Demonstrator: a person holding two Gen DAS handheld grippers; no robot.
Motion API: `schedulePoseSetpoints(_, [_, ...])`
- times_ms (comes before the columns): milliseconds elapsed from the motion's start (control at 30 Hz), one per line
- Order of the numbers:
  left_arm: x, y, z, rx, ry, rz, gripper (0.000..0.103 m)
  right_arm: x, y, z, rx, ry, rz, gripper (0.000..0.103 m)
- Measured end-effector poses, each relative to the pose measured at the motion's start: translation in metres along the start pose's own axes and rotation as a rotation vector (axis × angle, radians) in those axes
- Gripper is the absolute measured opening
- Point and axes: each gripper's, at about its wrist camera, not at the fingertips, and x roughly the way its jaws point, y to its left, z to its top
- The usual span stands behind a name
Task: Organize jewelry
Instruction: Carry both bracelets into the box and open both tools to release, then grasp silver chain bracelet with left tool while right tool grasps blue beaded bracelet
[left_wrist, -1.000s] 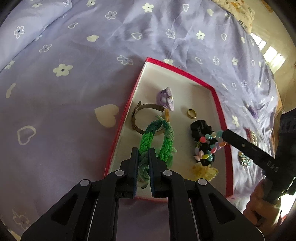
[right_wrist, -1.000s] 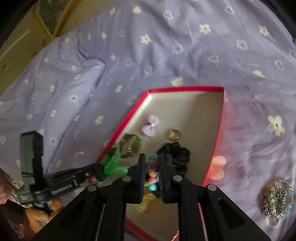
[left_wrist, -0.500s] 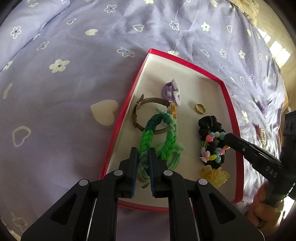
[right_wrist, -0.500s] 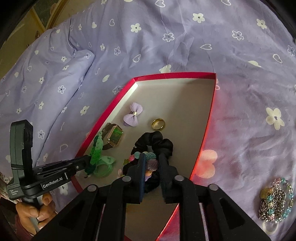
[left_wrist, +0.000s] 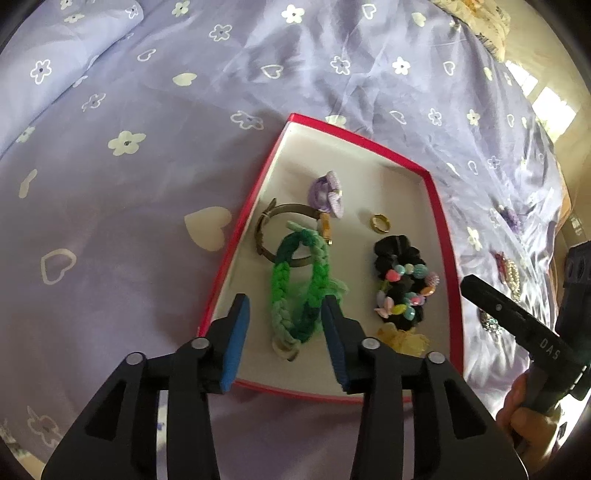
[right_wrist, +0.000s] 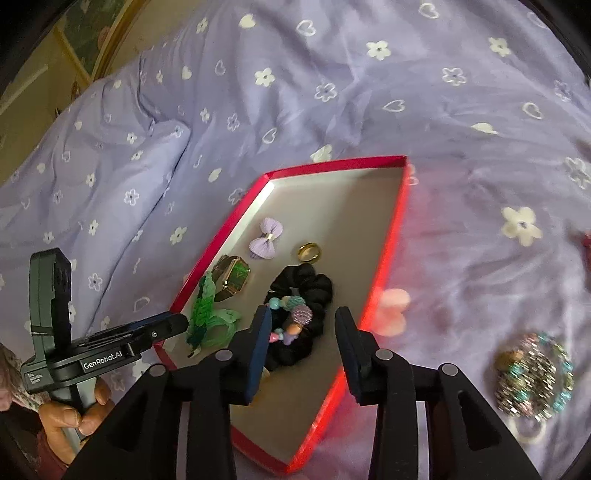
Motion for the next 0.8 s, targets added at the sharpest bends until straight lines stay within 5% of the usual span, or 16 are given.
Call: schedulePoseSetpoints(800, [-0.015, -0.113, -0.024, 0.184, 0.015, -0.144, 0.04, -0.095, -0.103, -0.04, 0.17, -0.093, -0.158, 0.04])
